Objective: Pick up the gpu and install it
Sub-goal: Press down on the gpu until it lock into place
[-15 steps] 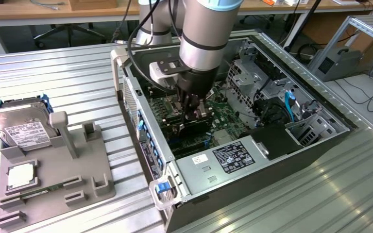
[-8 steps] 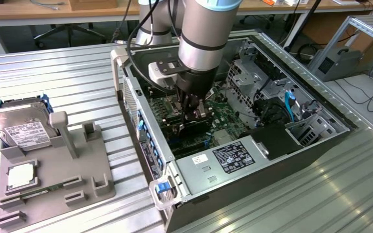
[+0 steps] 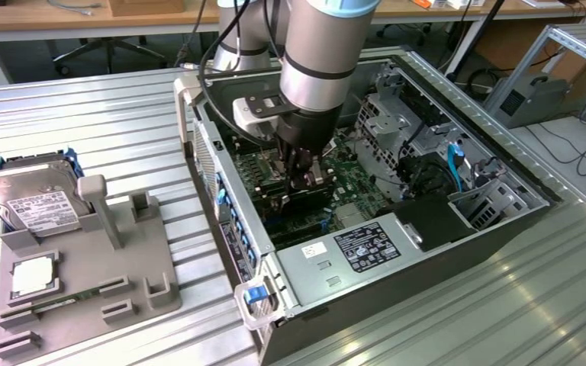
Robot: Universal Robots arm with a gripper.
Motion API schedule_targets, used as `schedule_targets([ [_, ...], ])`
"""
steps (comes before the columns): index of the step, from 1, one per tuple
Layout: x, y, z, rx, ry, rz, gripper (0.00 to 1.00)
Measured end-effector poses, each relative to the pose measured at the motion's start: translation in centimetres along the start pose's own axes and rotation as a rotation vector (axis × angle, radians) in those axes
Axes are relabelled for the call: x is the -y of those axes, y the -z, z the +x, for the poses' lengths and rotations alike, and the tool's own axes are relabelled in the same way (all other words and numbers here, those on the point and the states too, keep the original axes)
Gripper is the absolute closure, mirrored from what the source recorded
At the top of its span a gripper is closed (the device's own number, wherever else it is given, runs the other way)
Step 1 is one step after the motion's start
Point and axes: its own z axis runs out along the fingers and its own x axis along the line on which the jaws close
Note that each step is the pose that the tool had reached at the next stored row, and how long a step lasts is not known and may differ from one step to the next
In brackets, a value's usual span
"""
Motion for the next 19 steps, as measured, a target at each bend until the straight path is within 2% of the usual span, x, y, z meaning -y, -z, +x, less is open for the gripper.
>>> schedule_targets([
  [2, 0.0, 0.25, 0.0, 0.0022, 0.0, 0.0009, 0.89],
  [3, 0.0, 0.83, 0.0, 0.0, 0.0, 0.0, 0.89],
  [15, 0.03, 4.91, -0.1, -0.0004, 0.0, 0.0, 0.89],
  [18, 0.03, 5.17, -0.1, -0.0005, 0.0, 0.0001, 0.89],
  [19, 0.79, 5.18, -0.2, -0.0008, 0.0, 0.0, 0.89],
])
